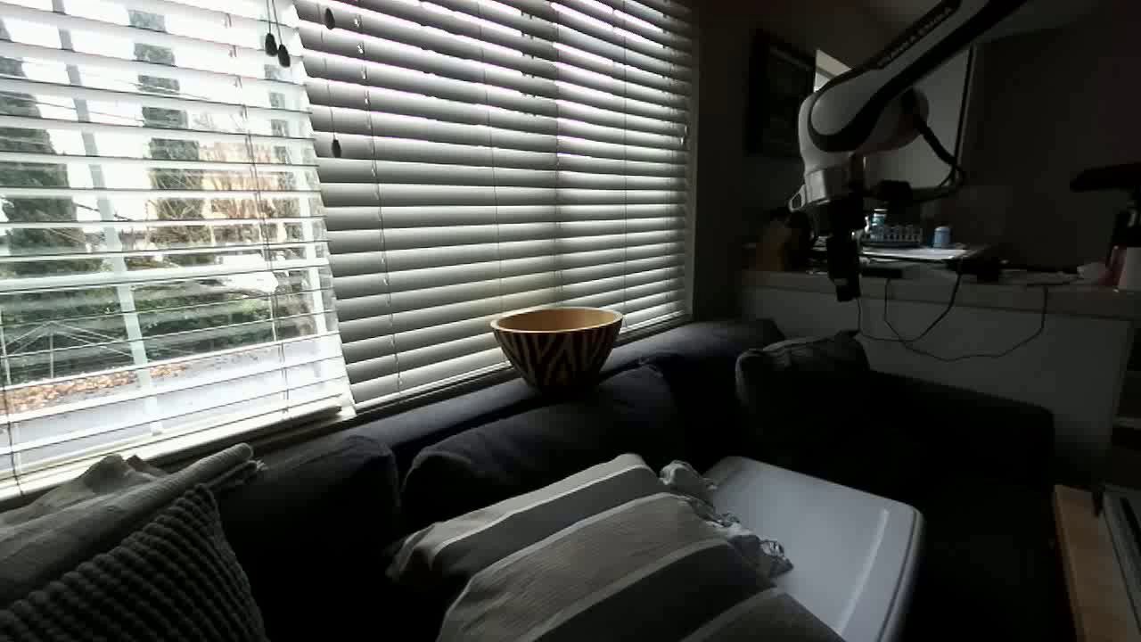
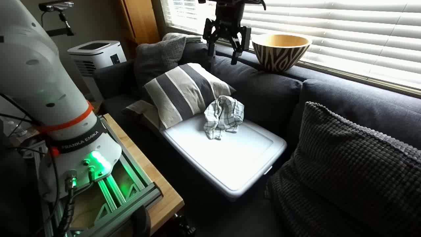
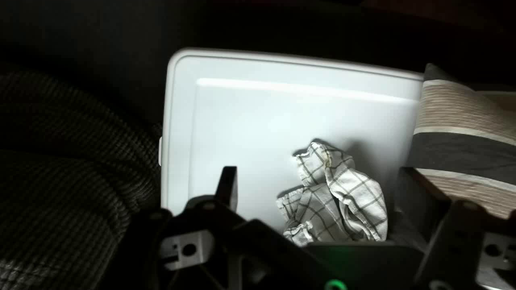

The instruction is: Pick up the top striped pillow and place it on top of the gray couch pillow on the far left

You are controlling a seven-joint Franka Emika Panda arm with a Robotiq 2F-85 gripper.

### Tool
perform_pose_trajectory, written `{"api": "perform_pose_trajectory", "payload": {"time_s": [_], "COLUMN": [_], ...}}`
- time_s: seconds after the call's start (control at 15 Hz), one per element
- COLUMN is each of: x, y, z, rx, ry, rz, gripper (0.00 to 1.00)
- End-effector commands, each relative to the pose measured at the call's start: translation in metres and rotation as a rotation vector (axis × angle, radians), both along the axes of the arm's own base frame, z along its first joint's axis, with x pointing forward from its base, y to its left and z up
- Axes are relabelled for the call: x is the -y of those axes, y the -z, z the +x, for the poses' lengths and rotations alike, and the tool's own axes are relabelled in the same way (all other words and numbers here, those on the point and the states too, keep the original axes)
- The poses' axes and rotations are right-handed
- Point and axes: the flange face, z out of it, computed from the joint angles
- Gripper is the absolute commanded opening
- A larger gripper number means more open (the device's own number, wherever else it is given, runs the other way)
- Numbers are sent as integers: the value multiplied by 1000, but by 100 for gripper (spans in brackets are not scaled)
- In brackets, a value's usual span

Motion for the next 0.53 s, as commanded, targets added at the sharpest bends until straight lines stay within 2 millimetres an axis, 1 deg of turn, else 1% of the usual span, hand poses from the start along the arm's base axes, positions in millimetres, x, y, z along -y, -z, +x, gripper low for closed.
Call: {"api": "perform_pose_trajectory", "payload": {"time_s": [0.0, 0.33, 0.4, 0.47], "x": [0, 0, -11, -28], "y": [0, 0, -2, -2], "z": [0, 0, 8, 17], "rx": [0, 0, 26, 31], "ry": [0, 0, -117, -176], "rz": [0, 0, 2, -4], "gripper": [100, 100, 100, 100]}}
